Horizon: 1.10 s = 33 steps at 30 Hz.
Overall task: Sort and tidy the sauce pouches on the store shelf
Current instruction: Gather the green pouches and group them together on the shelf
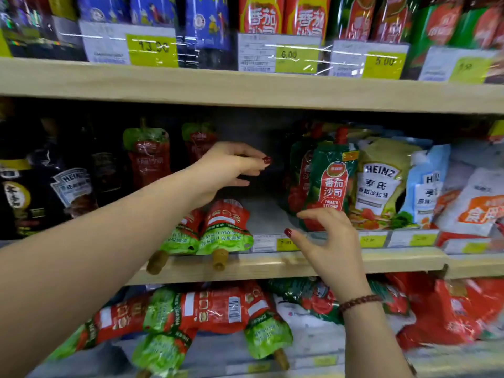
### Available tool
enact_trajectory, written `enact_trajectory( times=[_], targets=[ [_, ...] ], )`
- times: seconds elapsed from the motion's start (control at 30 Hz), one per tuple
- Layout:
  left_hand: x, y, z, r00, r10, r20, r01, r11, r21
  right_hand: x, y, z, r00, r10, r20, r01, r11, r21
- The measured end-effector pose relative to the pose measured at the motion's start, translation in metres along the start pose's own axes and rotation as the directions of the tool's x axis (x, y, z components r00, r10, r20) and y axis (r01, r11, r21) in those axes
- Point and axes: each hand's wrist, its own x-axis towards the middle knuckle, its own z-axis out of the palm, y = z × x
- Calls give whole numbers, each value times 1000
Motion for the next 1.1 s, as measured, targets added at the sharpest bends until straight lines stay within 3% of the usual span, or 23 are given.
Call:
enact_trajectory(
  times=[0.17,0.33,0.5,0.63,0.8,0.9,0.97,1.1],
  targets=[
    [-18,-17,-34,997,-26,-76,28,999,34,-3,-27,22,980,-76,183,56,992,115],
    [-36,-35,-58,992,-117,-42,121,989,89,5,-54,49,899,-224,376,145,963,228],
    [-44,-48,-72,997,-76,-33,81,977,197,4,-57,63,914,-226,337,132,951,280],
    [-48,-56,-76,998,-64,-25,68,982,174,3,-57,65,940,-206,273,102,930,352],
    [-51,-57,-78,998,48,50,-57,978,203,8,-55,65,971,-157,180,51,873,485],
    [-52,-52,-81,978,111,175,-144,972,188,11,-57,63,987,-58,150,-49,781,623],
    [-48,-46,-83,971,152,183,-181,972,151,14,-59,58,989,6,145,-106,713,693],
    [-38,-36,-80,958,125,258,-177,966,189,24,-57,41,988,125,88,-146,602,785]
  ],
)
